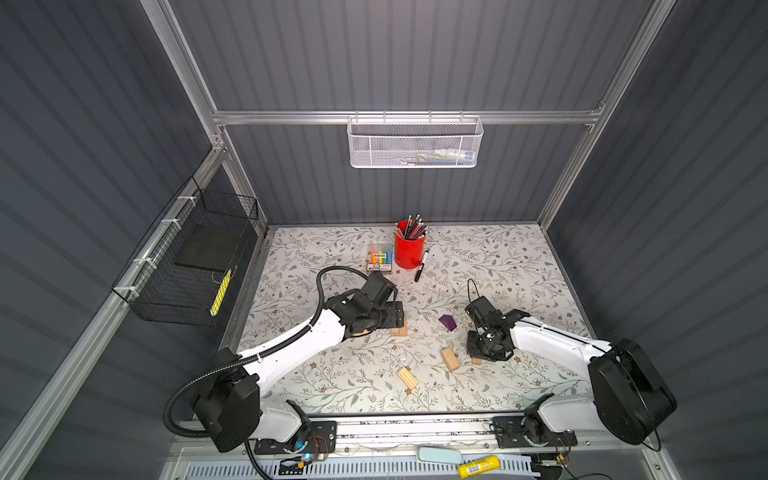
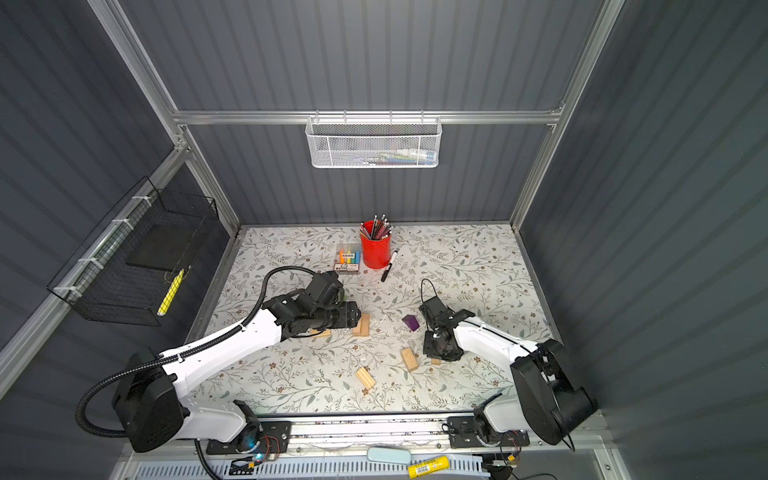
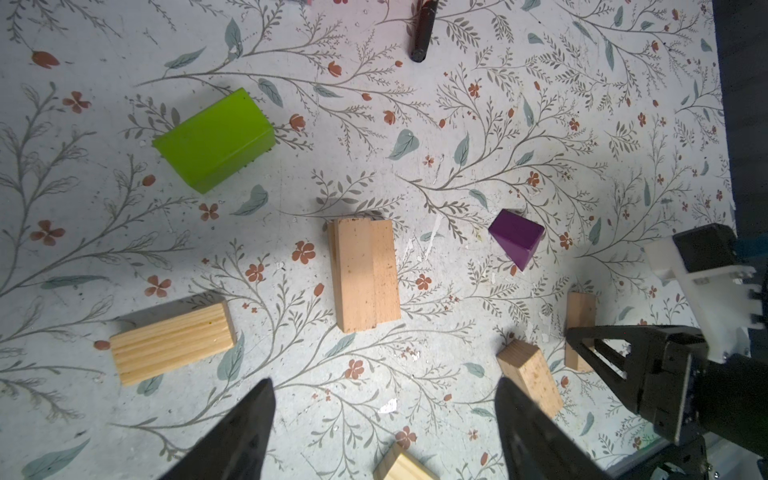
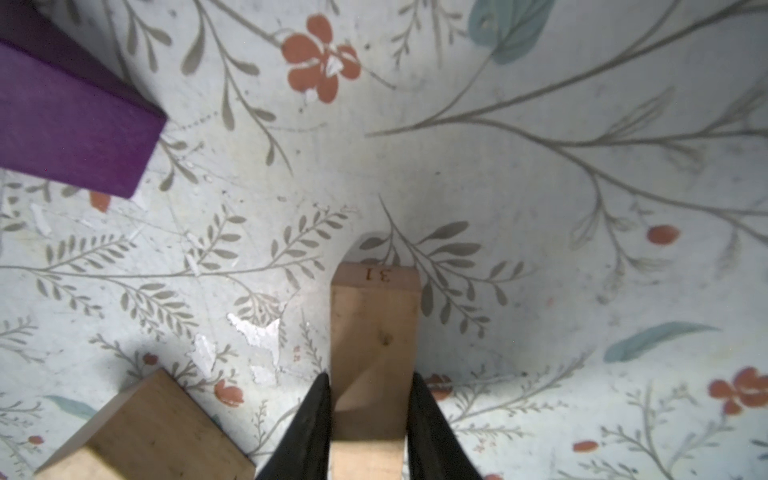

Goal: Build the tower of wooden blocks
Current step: 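Grasp a long wooden block with the right gripper, then carry the block to the standing blocks and stand it upright with the right gripper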

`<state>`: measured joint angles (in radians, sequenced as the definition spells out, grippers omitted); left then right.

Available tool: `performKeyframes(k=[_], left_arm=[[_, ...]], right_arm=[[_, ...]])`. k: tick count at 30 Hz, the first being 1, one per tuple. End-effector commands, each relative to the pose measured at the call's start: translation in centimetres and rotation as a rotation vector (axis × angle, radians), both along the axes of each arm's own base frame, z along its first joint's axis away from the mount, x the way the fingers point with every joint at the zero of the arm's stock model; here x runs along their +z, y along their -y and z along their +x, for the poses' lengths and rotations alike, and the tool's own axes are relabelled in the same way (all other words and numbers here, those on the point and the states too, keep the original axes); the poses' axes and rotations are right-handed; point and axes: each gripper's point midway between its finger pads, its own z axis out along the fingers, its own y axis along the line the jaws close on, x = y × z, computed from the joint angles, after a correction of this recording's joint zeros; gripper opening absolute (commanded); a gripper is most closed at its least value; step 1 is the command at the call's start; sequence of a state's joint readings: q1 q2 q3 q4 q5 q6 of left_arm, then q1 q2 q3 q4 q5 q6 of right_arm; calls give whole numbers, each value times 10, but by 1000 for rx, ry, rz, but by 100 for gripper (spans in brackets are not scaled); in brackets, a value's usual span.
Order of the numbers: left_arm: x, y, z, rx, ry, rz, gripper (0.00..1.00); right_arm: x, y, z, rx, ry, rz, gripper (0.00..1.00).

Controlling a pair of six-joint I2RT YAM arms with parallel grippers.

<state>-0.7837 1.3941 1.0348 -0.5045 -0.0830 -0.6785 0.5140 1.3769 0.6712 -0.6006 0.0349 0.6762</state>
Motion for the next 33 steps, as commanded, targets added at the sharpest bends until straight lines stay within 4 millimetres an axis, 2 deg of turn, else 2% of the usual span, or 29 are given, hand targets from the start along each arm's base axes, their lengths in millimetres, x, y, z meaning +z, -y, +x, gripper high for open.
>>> performKeyframes(k=[1, 6, 10, 14, 19, 28, 33], left_arm=[[-2, -4, 4, 26, 8, 8, 83], [2, -10, 4, 37, 31, 14, 83], [5, -16, 3, 53, 50, 19, 84], [5, -26, 0, 77, 66, 32, 84], [3, -39, -4, 109, 81, 54, 85], [-9, -60, -9, 163, 91, 92, 86], [-15, -65, -11, 172, 87, 113, 86]], right_arm=[[14, 1, 4, 14, 30, -23, 28], [39, -2, 9, 33, 75, -18, 25], [62, -17, 17, 62, 119, 13, 24], [80, -42, 26, 110, 146, 45, 24], [95, -85, 37, 172, 171, 104, 24], [91, -156, 56, 229, 172, 186, 24], [78, -177, 65, 216, 160, 188, 23]])
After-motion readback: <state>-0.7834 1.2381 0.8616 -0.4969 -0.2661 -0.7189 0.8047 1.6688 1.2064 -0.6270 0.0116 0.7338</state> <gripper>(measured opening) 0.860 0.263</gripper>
